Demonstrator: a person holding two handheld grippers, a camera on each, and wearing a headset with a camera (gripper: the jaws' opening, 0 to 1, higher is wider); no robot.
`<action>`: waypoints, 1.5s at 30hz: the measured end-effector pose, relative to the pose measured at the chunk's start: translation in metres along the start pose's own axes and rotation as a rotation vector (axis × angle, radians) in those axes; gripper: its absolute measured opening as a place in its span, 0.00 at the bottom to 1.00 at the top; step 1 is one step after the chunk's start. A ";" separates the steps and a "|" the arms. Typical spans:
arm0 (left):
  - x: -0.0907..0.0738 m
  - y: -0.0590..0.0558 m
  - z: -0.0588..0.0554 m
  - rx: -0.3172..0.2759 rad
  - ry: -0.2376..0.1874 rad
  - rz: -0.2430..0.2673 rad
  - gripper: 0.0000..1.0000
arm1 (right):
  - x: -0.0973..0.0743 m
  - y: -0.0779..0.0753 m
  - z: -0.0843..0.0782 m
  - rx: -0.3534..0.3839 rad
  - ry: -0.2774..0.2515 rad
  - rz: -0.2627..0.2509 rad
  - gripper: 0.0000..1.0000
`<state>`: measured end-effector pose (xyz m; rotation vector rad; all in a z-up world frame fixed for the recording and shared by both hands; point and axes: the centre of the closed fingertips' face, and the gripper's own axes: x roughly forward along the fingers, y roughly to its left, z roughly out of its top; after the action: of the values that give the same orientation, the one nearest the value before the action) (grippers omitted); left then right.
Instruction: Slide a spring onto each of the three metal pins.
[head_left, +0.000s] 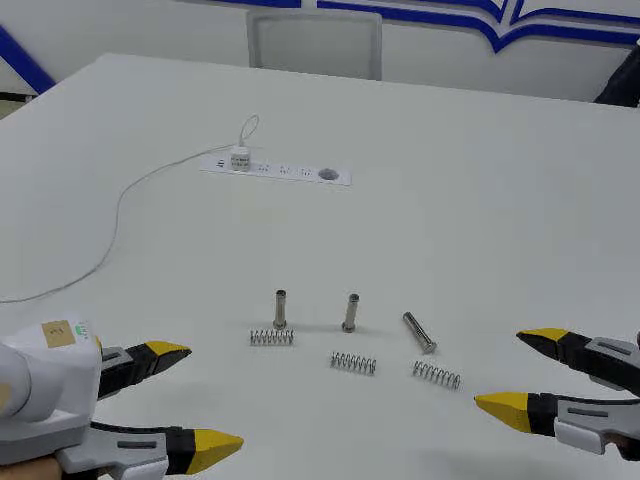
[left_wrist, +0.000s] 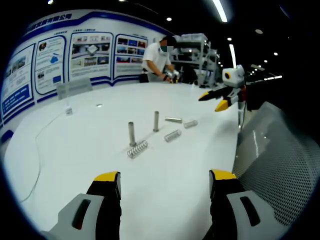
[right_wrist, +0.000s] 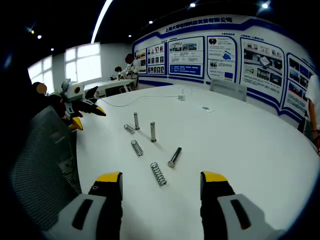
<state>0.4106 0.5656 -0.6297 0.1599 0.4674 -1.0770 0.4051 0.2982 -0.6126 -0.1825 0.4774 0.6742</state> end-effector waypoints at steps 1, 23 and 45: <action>0.000 0.000 0.000 -0.001 0.000 0.000 0.73 | 0.000 0.000 0.000 0.000 0.003 -0.001 0.64; 0.000 -0.002 0.002 -0.002 -0.009 0.005 0.73 | 0.010 -0.014 0.018 -0.003 0.021 -0.020 0.55; 0.001 -0.005 0.003 -0.002 -0.009 0.003 0.72 | 0.048 -0.033 0.032 -0.020 0.126 -0.060 0.40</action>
<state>0.4077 0.5620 -0.6270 0.1538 0.4598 -1.0735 0.4701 0.3095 -0.6075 -0.2578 0.5837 0.6116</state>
